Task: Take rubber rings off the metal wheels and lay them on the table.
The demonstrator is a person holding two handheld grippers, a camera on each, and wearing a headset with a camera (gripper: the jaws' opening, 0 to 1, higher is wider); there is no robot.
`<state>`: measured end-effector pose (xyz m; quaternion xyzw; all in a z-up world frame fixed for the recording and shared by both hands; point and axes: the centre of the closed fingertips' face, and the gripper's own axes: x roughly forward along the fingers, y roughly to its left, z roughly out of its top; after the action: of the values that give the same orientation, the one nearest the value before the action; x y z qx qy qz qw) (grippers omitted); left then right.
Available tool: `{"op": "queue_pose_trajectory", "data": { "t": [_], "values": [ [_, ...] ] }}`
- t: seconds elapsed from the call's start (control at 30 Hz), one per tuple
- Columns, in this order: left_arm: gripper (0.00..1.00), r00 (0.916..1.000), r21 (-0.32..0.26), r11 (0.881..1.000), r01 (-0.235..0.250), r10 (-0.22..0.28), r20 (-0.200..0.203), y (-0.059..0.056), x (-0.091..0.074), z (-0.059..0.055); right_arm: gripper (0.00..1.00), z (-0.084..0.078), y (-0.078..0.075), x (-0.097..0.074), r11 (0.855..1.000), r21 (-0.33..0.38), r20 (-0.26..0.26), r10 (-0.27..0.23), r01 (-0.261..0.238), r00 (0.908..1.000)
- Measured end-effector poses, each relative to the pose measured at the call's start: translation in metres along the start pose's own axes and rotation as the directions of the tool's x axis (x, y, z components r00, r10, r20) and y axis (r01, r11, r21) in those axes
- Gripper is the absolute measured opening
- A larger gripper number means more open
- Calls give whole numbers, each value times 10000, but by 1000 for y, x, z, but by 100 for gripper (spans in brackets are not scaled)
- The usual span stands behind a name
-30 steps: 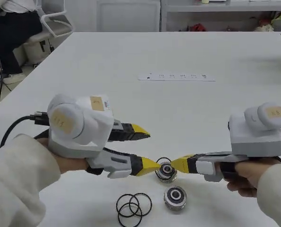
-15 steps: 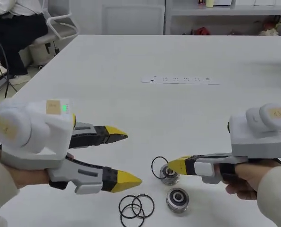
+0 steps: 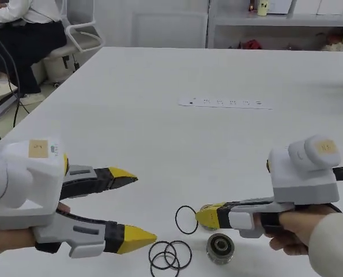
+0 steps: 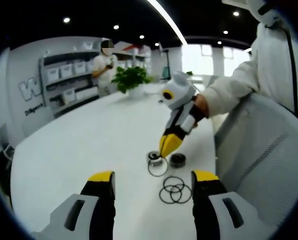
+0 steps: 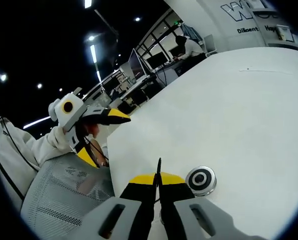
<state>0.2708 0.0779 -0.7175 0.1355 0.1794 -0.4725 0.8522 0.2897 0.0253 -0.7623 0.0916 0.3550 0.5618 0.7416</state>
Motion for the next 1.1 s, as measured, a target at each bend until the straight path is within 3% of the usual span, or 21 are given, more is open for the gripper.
{"op": "queue_pose_trajectory", "data": {
  "t": [0.53, 0.7, 1.1],
  "values": [
    [79, 9993, -181, 9996, 197, -202, -322, -5, 3, -9, 0, -25, 10, 13, 9988, -210, -1053, 427, -452, 9935],
    [80, 9992, -202, 9996, 179, -186, -366, -3, 3, -10, 0, -31, 5, 14, 9988, -406, -1328, 232, -288, 9909],
    [80, 9993, -180, 9998, 100, -106, -350, -1, 1, -11, 4, -32, -8, 12, 9937, -1088, -1452, -418, 261, 9885]
  ]
}}
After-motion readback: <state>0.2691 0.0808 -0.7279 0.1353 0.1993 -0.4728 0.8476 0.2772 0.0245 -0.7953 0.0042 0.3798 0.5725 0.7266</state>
